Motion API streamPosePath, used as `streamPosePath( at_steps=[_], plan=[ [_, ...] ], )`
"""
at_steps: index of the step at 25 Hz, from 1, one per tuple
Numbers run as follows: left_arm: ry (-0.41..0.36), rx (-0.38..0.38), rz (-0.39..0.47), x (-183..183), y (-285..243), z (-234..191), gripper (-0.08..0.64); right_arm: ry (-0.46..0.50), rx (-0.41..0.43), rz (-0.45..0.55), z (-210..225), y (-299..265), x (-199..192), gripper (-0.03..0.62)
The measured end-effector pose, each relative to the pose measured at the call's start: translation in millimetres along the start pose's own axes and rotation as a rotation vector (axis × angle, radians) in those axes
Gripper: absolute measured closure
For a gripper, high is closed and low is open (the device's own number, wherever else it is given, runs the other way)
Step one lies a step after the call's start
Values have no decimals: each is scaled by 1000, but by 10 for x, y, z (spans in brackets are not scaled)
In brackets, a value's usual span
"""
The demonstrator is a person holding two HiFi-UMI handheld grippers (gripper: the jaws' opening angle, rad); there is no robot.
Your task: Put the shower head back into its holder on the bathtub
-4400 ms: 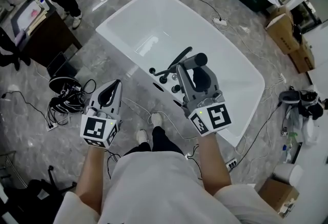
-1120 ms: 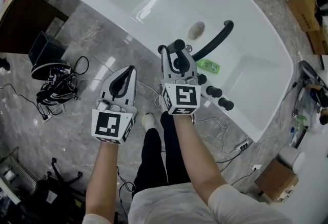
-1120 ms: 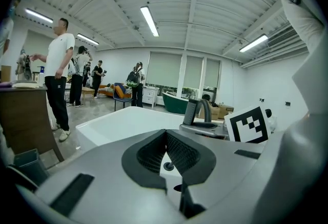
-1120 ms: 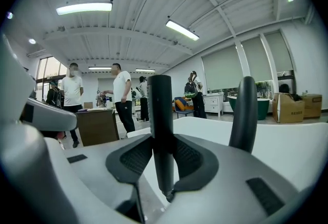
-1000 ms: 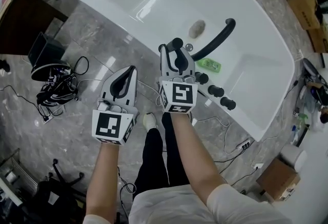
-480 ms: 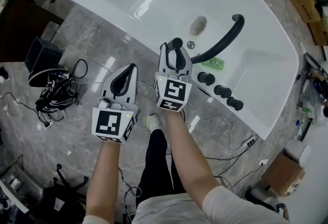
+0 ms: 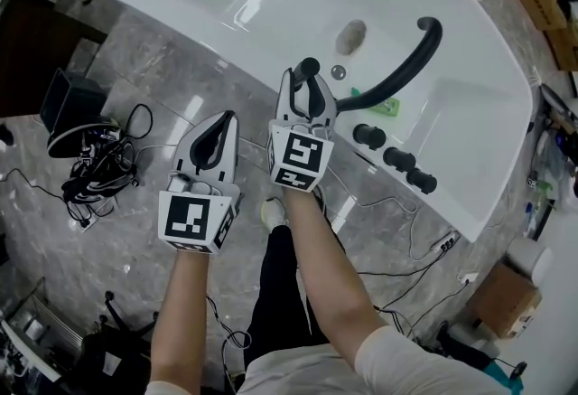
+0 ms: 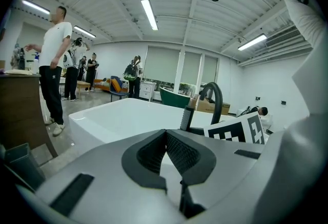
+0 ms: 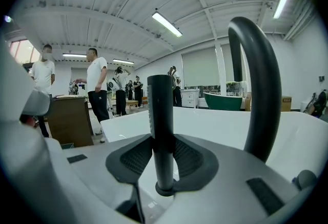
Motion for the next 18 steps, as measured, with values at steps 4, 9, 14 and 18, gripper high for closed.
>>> streamPosePath(
  at_steps=[4,9,14,18],
  plan=[
    [2,0,-2,-8,-25,-8,551,-2,-2,-9,9,-16,-29,456],
    [1,-3,-5,-13,-35,6,551,6,-1,-8,-3,-18,-36,456],
    [-2,-12,-17,-8,-32,52,551,-9,38,3,3,-9,-29,381],
    [-8,-10,-21,28,9,75,551,3,81,-5,-3,8,-7,351]
  ],
)
Point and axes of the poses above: the fingertips, and each gripper's own axes: y backward along the fingers, z to its right, x out of its top, the point moved 4 cm from there along y, backward along the fingers, and after that the axes turned 11 degrees about y, right-handed, at the moved point
